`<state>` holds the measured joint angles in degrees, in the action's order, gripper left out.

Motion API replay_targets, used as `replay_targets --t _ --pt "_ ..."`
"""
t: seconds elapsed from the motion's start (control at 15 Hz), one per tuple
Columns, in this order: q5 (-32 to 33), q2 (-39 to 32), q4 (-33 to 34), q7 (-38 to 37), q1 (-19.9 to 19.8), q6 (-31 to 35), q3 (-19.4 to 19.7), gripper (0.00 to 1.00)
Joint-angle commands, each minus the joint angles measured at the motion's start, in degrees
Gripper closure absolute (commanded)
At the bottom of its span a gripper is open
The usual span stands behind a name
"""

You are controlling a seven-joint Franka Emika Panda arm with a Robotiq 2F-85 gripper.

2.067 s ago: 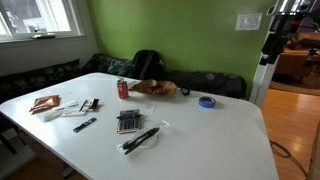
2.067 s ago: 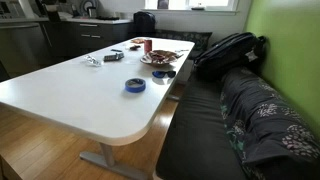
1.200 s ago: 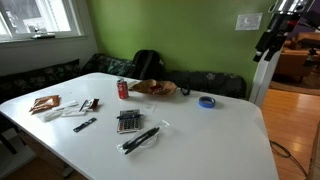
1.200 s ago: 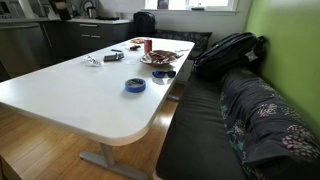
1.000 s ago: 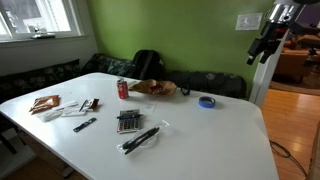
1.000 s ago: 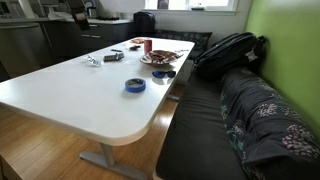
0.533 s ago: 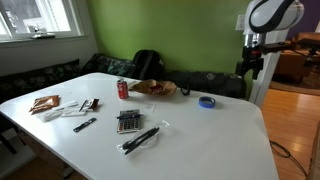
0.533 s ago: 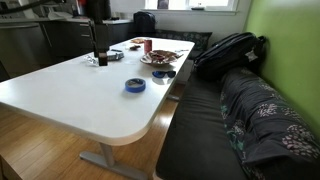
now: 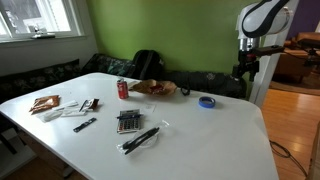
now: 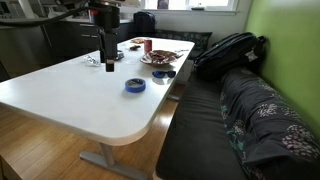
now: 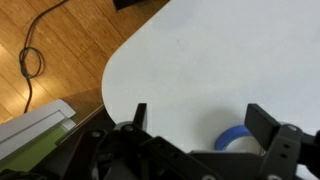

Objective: Pick up the blue masking tape and put it in the brown bowl

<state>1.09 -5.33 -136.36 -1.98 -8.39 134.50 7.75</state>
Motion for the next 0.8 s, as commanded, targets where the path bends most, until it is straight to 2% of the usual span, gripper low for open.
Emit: replay_targets --t 0.0,0.07,0.2,0.4,0.53,0.6,0.73 --pt "1.6 -0.7 -0.4 3.2 1.1 3.7 -0.9 0.00" --pt "4.3 -1.9 0.0 3.9 1.6 5.4 -1.2 0.00" --pt "5.8 -4.3 1.1 6.1 2.8 8.1 -2.5 0.00" --pt "14.7 -5.7 -0.2 1.9 6.6 13.2 -3.6 0.00" --pt "21.5 -7.3 -0.2 -3.8 8.7 21.3 -2.4 0.00" --pt "16.1 -5.6 -0.2 0.5 7.4 16.3 -3.5 0.00" --pt "19.0 -6.8 -0.1 -2.3 8.7 19.7 -3.1 0.00"
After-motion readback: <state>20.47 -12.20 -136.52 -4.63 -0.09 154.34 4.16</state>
